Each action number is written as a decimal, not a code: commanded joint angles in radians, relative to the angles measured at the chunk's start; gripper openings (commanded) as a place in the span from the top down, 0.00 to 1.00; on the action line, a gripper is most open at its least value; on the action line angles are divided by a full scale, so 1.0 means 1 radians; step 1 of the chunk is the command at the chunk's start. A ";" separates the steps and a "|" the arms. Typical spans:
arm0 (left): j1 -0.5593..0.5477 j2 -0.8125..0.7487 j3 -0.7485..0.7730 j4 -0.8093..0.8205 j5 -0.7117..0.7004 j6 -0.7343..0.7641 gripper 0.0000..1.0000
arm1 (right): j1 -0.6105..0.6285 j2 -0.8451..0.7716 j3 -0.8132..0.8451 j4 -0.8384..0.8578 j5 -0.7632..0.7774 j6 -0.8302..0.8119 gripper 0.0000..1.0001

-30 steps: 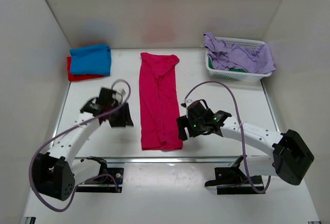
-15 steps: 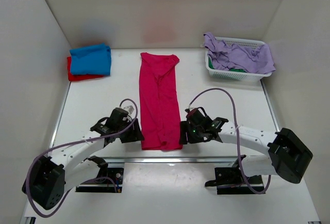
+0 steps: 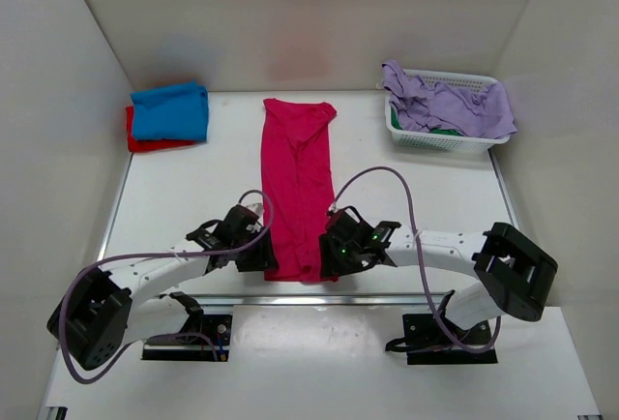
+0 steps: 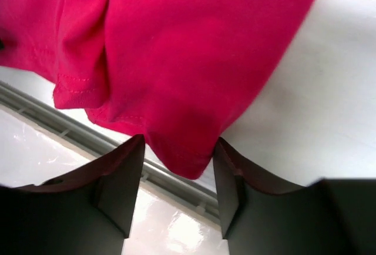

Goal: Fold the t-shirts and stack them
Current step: Fold the folded rectangular tshirt in 1/3 of the way, then grab the bottom of the folded rectangular tshirt with both arms

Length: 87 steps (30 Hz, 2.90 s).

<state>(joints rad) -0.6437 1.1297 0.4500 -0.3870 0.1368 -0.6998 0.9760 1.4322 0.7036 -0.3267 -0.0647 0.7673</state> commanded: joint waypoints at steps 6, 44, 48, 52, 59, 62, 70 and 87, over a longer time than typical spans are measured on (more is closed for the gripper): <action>-0.070 0.042 -0.043 -0.004 -0.020 -0.041 0.92 | 0.024 0.053 0.005 -0.042 0.013 0.021 0.92; 0.308 0.303 0.533 -0.302 0.133 0.282 1.00 | -0.339 0.233 0.638 -0.517 -0.213 -0.565 1.00; 0.360 0.376 0.565 -0.245 0.139 0.301 1.00 | -0.369 0.301 0.672 -0.463 -0.213 -0.586 1.00; 0.385 0.453 0.645 -0.237 0.156 0.309 1.00 | -0.388 0.358 0.731 -0.453 -0.210 -0.600 1.00; 0.403 0.565 0.747 -0.227 0.173 0.332 0.98 | -0.419 0.470 0.821 -0.451 -0.193 -0.619 1.00; 0.409 0.608 0.763 -0.208 0.175 0.326 0.97 | -0.438 0.507 0.852 -0.439 -0.204 -0.622 1.00; 0.421 0.677 0.814 -0.200 0.173 0.332 0.98 | -0.467 0.600 0.944 -0.433 -0.208 -0.629 1.00; 0.463 0.774 0.886 -0.084 0.219 0.287 0.81 | -0.507 0.735 1.119 -0.446 -0.193 -0.654 0.85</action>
<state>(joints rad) -0.2039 1.9171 1.2953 -0.5377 0.3325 -0.4007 0.4839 2.1475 1.7897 -0.7742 -0.2825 0.1295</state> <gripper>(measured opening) 0.180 0.138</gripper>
